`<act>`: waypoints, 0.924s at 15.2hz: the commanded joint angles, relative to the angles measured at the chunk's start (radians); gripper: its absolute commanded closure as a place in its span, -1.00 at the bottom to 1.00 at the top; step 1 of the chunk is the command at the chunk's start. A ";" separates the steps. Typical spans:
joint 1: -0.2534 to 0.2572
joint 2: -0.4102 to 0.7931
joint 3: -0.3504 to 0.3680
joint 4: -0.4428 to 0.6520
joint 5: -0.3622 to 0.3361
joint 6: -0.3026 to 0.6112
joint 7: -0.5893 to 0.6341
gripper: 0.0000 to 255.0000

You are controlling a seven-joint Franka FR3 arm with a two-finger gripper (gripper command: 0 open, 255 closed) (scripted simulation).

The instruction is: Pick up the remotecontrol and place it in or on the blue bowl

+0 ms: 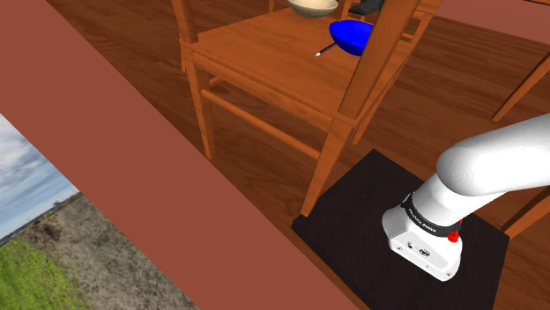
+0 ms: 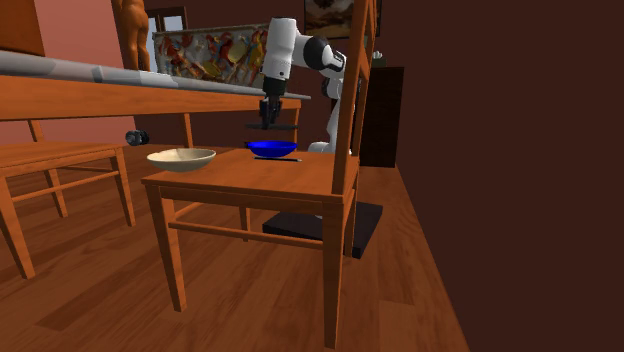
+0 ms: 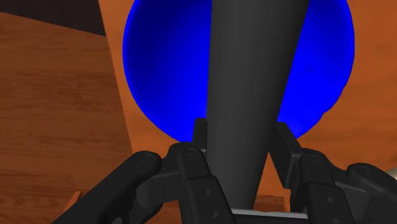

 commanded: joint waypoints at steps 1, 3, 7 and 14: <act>0.001 -0.020 -0.007 -0.043 0.002 0.024 -0.005 1.00; 0.003 -0.027 -0.007 -0.076 0.003 0.050 -0.001 1.00; 0.006 -0.040 -0.007 -0.140 0.005 0.101 0.007 1.00; 0.007 -0.044 -0.007 -0.169 0.006 0.124 0.011 1.00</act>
